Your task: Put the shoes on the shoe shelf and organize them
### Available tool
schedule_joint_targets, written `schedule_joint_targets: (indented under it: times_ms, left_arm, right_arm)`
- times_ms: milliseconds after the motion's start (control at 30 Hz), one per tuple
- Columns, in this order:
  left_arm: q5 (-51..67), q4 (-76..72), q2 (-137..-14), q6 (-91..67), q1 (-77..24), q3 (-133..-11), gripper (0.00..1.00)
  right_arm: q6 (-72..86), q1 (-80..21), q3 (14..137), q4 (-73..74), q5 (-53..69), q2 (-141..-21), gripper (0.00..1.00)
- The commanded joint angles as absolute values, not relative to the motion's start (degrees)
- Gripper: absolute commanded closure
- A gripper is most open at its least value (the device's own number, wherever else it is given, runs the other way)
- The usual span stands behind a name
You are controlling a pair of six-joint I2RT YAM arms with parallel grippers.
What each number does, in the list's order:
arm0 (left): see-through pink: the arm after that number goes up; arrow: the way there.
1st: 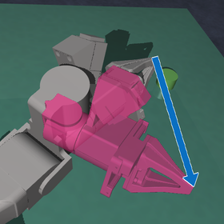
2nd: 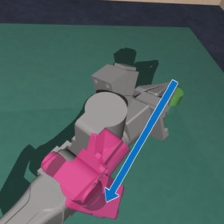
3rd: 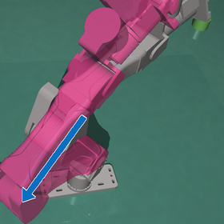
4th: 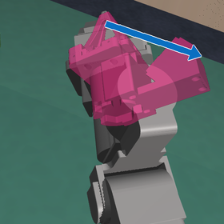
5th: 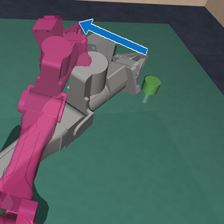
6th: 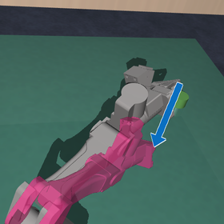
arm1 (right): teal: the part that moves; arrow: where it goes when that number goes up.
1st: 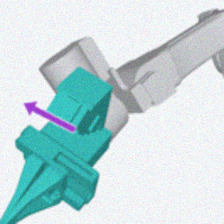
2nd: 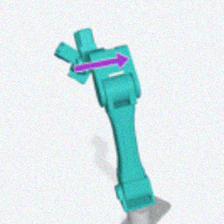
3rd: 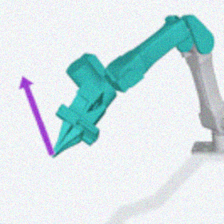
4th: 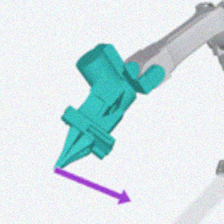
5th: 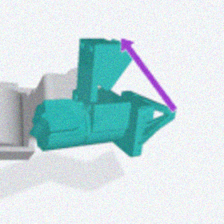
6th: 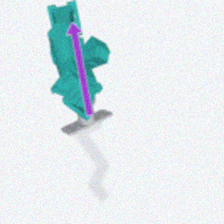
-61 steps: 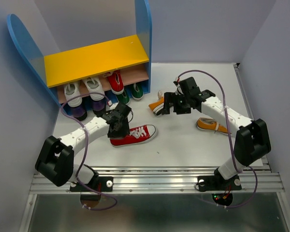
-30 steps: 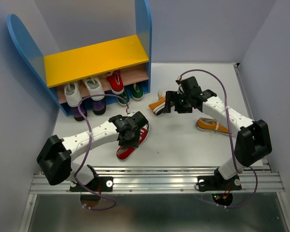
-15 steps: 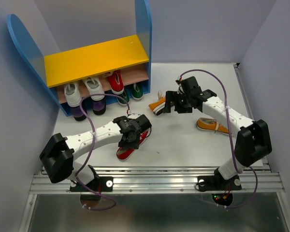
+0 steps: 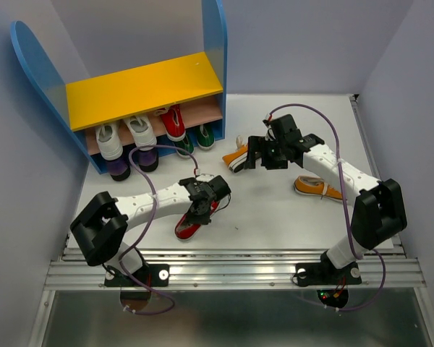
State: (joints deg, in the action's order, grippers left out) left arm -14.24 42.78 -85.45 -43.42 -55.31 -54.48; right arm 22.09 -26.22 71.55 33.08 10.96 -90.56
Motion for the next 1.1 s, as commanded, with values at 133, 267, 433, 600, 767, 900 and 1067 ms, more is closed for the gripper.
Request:
schedule_joint_targets:
  times_ms: [133,267,433,600,767,900,1067]
  left_arm:
    - [-15.7,38.9,-85.7,-43.0,-55.6,-56.0,1.00]
    - [-20.1,38.0,-86.3,-41.1,-54.9,-59.3,1.00]
    - [-21.4,34.9,-88.3,-37.4,-54.3,-66.2,1.00]
    - [-22.1,33.6,-92.6,-36.3,-53.7,-71.1,1.00]
    - [-20.6,32.1,-96.7,-36.7,-53.2,-72.7,1.00]
    - [-20.0,32.9,-97.0,-36.5,-53.2,-72.8,0.68]
    - [-20.0,36.4,-92.6,-36.2,-53.2,-73.2,0.51]
  right_arm:
    - [22.2,-25.9,72.9,33.1,11.2,-89.1,0.00]
    - [22.4,-25.9,73.0,33.0,10.7,-88.7,0.00]
    - [22.2,-25.9,72.9,33.1,8.6,-87.2,0.00]
    - [22.1,-25.9,72.9,33.6,6.9,-86.1,0.00]
    - [22.5,-25.9,72.0,33.6,5.9,-85.4,0.00]
    - [22.4,-25.9,71.7,33.6,5.2,-85.1,0.00]
    - [22.3,-25.9,71.9,33.6,4.7,-85.3,0.00]
